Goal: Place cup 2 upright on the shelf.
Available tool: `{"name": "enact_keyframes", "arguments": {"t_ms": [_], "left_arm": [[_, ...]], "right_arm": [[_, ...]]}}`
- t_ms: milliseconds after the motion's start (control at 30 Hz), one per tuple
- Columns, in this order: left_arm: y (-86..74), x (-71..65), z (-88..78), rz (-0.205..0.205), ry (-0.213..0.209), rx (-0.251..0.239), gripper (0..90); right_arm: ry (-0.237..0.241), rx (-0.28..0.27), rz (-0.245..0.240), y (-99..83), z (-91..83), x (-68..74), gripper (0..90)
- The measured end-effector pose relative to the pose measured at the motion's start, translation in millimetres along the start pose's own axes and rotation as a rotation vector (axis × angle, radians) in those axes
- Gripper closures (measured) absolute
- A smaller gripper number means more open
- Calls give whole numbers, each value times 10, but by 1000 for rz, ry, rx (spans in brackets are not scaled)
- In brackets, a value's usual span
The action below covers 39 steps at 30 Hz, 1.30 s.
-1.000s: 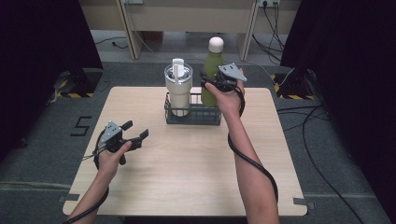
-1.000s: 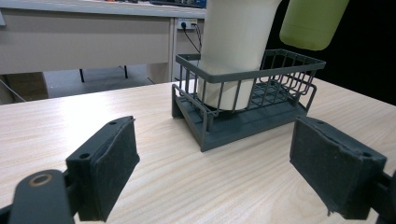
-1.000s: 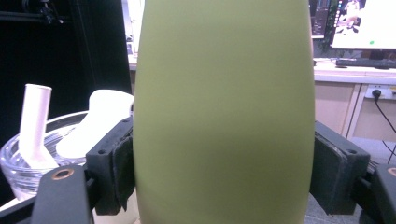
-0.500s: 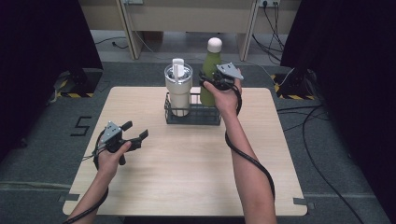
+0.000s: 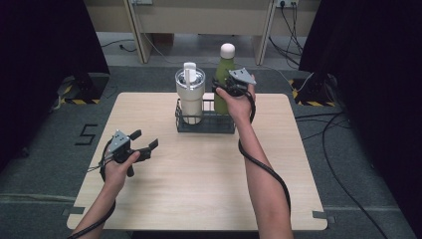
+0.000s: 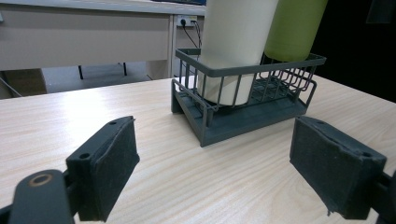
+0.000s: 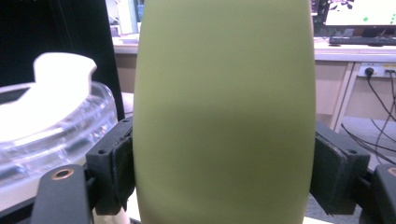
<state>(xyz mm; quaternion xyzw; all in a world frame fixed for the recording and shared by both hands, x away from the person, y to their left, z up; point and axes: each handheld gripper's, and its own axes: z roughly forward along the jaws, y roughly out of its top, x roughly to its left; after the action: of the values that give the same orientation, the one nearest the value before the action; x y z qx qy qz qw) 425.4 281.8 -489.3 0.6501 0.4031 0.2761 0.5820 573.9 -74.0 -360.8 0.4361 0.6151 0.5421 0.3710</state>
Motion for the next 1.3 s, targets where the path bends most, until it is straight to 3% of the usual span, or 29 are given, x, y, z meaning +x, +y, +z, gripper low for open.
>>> {"name": "enact_keyframes", "arguments": {"t_ms": [500,1300], "left_arm": [[-3,7,-4,3,3,2,142],[-6,1,3,3,1,4,143]], "right_arm": [[-7,58,5,-210,115,8,221],[-13,78,-6,-321,162,15,220]]}}
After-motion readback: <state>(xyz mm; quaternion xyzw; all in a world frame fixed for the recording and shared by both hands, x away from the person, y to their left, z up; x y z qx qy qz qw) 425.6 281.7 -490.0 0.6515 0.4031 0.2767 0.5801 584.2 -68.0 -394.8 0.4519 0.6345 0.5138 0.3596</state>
